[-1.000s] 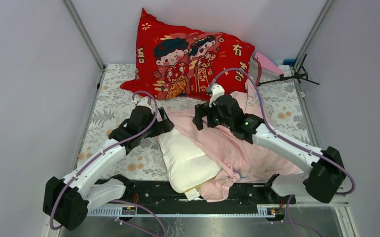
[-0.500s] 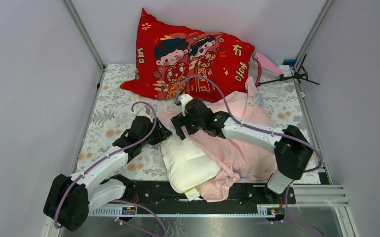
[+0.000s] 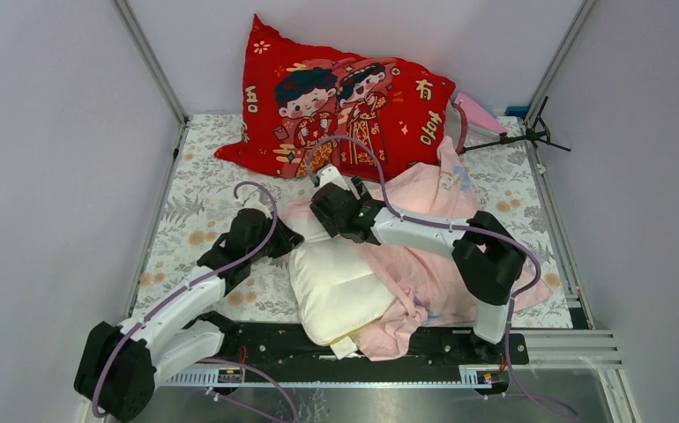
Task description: Remove the pillowcase from the pillow
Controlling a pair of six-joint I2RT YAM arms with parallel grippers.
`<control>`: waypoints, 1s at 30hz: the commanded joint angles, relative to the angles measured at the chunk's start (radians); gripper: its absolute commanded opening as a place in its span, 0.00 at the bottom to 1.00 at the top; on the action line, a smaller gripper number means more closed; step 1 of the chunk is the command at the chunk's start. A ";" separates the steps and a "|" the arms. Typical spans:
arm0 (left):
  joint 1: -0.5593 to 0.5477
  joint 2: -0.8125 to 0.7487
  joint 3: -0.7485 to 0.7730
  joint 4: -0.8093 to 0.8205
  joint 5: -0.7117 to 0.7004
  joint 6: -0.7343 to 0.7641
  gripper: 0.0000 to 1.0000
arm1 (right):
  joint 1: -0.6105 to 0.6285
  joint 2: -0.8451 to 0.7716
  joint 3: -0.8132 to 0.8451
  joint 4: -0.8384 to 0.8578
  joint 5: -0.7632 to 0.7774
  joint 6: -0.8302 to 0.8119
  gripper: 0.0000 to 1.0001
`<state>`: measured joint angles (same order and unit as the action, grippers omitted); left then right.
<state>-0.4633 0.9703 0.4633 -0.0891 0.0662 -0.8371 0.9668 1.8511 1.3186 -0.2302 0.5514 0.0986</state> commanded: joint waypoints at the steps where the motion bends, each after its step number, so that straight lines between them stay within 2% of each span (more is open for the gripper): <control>1: 0.002 -0.105 0.070 -0.092 -0.046 0.052 0.00 | -0.078 0.002 0.007 -0.048 0.224 0.023 0.96; 8: 0.002 -0.253 0.241 -0.296 -0.175 0.118 0.00 | -0.242 -0.167 -0.150 0.015 0.287 0.156 1.00; 16: 0.002 -0.354 0.466 -0.456 -0.382 0.221 0.00 | -0.412 -0.381 -0.322 0.106 0.074 0.316 0.99; 19: 0.002 -0.353 0.481 -0.472 -0.410 0.236 0.00 | -0.462 -0.447 -0.359 0.113 0.030 0.359 0.99; 26: 0.002 -0.318 0.423 -0.448 -0.370 0.206 0.00 | -0.505 -0.621 -0.415 0.114 -0.006 0.392 0.99; 30: 0.002 -0.300 0.399 -0.421 -0.336 0.202 0.00 | -0.505 -0.730 -0.498 0.182 -0.231 0.404 0.99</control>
<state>-0.4732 0.6701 0.8669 -0.5991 -0.2413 -0.6350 0.4808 1.2335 0.8742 -0.1226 0.4717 0.4618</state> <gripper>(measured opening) 0.039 0.993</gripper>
